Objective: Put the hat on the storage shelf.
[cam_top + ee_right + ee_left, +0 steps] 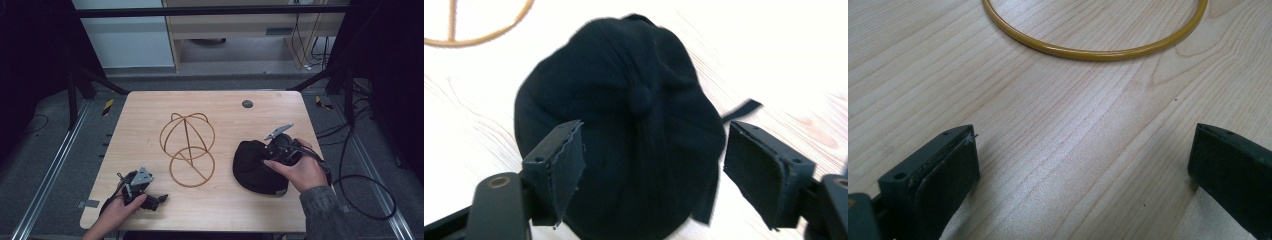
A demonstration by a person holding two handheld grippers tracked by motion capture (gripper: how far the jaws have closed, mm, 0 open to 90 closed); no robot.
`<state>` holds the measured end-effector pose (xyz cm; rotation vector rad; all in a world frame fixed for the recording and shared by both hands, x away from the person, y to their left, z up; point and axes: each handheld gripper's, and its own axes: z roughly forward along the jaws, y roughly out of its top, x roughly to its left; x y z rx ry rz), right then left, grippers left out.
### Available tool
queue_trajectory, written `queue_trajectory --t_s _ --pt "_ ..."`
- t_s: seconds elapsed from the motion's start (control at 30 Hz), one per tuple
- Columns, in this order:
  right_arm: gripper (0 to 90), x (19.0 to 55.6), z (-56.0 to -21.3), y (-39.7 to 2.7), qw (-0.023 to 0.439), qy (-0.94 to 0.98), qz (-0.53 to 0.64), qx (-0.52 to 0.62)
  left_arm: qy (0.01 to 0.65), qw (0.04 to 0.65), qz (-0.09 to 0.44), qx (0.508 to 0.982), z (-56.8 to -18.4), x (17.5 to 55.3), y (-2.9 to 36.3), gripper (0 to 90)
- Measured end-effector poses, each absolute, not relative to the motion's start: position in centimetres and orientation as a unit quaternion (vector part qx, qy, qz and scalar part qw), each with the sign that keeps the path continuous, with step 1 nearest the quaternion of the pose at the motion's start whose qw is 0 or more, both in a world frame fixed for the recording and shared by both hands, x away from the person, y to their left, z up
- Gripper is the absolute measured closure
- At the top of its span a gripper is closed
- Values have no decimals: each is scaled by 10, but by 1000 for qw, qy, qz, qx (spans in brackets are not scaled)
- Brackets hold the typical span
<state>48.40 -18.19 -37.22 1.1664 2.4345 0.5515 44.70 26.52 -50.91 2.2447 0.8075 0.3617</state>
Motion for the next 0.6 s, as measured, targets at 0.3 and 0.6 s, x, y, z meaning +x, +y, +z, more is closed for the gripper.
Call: queue_trajectory --t_s 0.3,0.6 --pt "307 513 -388 -172 166 876 179 416 313 356 140 869 -509 447 265 0" --pt "516 522 -399 -172 151 881 165 417 313 356 140 869 -509 447 265 0"
